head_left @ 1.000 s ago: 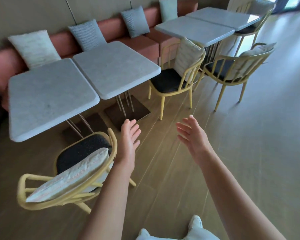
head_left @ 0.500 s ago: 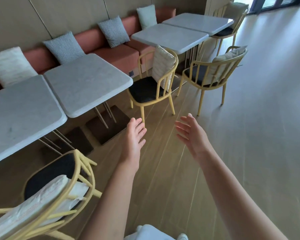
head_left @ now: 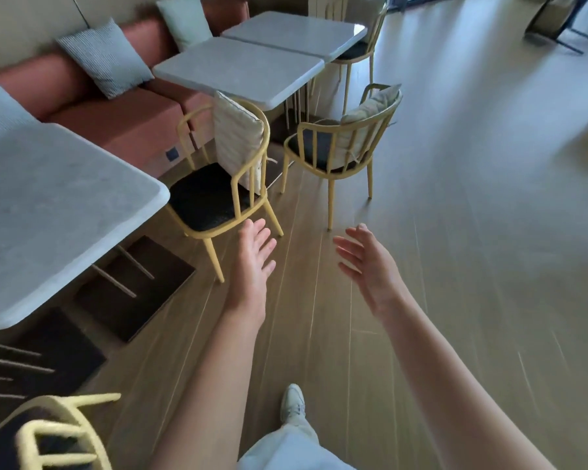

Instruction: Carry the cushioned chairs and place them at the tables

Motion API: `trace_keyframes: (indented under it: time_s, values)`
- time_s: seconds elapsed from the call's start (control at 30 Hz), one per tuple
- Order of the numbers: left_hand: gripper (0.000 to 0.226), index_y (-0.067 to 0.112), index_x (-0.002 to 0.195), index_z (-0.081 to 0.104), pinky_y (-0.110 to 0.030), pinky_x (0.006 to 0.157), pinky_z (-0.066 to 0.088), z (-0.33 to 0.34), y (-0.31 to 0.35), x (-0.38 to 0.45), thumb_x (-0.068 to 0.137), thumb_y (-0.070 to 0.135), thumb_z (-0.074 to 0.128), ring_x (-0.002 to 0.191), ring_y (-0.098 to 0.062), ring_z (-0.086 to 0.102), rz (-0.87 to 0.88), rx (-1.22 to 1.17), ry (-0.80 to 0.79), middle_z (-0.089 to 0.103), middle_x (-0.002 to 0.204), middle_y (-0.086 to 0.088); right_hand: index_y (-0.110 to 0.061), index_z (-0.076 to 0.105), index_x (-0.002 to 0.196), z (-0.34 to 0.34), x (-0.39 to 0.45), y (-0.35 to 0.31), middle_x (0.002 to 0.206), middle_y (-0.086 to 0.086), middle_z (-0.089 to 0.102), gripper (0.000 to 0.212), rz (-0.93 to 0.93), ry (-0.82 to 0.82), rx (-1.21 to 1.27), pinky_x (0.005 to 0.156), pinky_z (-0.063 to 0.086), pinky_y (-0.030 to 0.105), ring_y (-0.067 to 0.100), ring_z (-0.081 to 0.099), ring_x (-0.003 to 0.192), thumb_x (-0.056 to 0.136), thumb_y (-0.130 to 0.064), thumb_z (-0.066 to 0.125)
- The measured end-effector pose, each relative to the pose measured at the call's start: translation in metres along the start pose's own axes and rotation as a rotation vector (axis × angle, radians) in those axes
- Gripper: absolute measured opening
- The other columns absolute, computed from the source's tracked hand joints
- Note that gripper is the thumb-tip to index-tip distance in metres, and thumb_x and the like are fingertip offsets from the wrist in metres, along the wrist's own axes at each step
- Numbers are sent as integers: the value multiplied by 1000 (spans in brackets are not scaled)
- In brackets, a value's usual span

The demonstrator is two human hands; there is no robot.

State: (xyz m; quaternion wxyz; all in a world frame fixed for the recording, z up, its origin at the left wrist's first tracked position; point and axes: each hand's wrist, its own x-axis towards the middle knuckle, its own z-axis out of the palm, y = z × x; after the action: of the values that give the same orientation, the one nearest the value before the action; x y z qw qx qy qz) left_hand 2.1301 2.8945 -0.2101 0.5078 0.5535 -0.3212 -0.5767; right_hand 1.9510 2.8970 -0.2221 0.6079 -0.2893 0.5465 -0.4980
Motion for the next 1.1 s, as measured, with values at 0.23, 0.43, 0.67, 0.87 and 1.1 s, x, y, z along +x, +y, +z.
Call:
trace_keyframes:
  time_s: [0.23, 0.43, 0.67, 0.87, 1.1]
  values:
    - [60, 27, 148, 47, -47, 118, 34, 50, 38, 101, 102, 61, 28, 135, -13, 51, 14, 25, -157, 48, 154, 2, -18, 53, 133, 8, 77, -43, 131, 5, 64, 39, -42, 82, 43, 110, 42, 40, 19, 57, 125, 105, -42, 41]
    - [56, 28, 145, 49, -48, 118, 35, 92, 40, 164, 104, 59, 28, 133, -13, 53, -43, 45, -194, 50, 152, 2, -22, 62, 119, -7, 142, -68, 119, 2, 71, 28, -20, 154, 119, 100, 48, 35, 15, 63, 116, 103, -40, 46]
    - [61, 27, 147, 48, -50, 119, 33, 136, 59, 250, 102, 63, 29, 134, -14, 52, -17, 57, -105, 49, 153, 2, -19, 58, 131, -24, 255, -110, 125, 3, 68, 40, -20, 66, 66, 110, 44, 42, 18, 60, 121, 104, -44, 43]
    - [58, 26, 144, 52, -46, 115, 38, 175, 90, 319, 103, 61, 31, 129, -13, 56, 8, -37, 25, 54, 149, 1, -21, 58, 127, -15, 350, -170, 133, 7, 64, 38, -7, -118, 47, 112, 41, 42, 21, 57, 127, 105, -46, 40]
    - [55, 25, 138, 58, -46, 114, 40, 173, 106, 368, 103, 59, 32, 126, -13, 59, -27, -68, 189, 59, 144, 2, -25, 60, 121, 14, 419, -176, 131, 3, 66, 35, 83, -265, 23, 105, 45, 37, 17, 59, 122, 103, -48, 41]
